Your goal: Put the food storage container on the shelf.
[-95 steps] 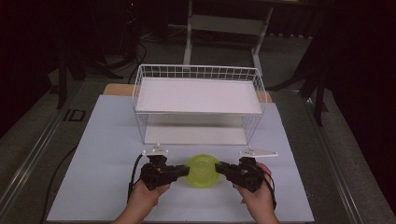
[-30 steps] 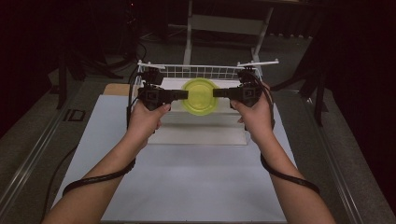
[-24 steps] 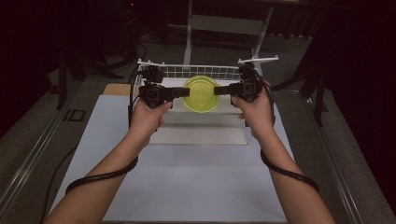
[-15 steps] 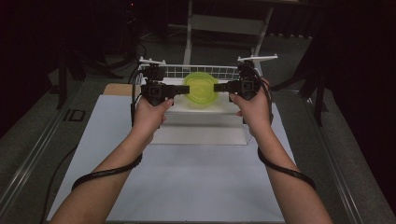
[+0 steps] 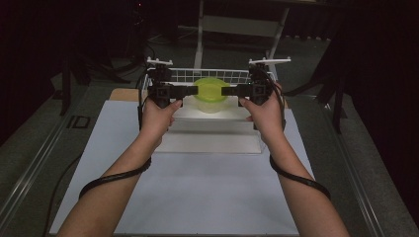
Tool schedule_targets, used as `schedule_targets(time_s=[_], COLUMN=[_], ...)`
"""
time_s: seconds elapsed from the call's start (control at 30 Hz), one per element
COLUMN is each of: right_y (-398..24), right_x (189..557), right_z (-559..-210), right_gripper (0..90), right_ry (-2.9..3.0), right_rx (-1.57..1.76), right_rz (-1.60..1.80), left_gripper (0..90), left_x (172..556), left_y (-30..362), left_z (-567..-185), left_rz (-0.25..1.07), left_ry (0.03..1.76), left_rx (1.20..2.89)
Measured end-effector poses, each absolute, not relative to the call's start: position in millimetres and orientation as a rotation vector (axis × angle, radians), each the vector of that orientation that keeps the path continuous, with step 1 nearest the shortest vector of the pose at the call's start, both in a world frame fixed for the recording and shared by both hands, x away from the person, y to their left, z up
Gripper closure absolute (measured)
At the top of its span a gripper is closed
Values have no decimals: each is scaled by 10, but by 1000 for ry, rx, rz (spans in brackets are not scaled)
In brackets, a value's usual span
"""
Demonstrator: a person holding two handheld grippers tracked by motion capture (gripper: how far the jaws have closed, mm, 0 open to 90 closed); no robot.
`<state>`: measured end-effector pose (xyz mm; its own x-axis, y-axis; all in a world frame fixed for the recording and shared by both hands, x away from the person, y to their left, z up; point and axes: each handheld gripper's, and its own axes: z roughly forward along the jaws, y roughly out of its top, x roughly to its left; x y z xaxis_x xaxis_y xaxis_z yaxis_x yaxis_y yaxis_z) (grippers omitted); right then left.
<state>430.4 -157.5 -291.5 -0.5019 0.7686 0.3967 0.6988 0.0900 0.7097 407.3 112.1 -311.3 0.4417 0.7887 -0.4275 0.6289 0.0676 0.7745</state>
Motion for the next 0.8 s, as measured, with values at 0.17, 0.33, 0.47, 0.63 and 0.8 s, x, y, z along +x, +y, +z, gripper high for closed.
schedule_targets(time_s=[0.17,0.33,0.47,0.63,0.8], right_y=[-1640,-1647,-1637,-1612,-1517], right_x=[4241,4056,3880,3812,3823], right_z=[-2860,-2846,-2887,-3056,-3319], right_gripper=[488,515,838,900,900], right_ry=[2224,2185,2207,2274,2313], right_rx=[1484,1379,1289,1312,1353], right_rz=[1419,1387,1324,1340,1384], left_gripper=[463,405,300,208,80], left_x=[3982,3770,3550,3391,3160], left_y=[1191,1252,1315,1354,1286], left_z=[-3079,-3073,-3131,-3245,-3473], left_rz=[191,250,284,266,361], left_ry=[1216,1146,1020,948,859], left_rx=[1597,1564,1533,1528,1600])
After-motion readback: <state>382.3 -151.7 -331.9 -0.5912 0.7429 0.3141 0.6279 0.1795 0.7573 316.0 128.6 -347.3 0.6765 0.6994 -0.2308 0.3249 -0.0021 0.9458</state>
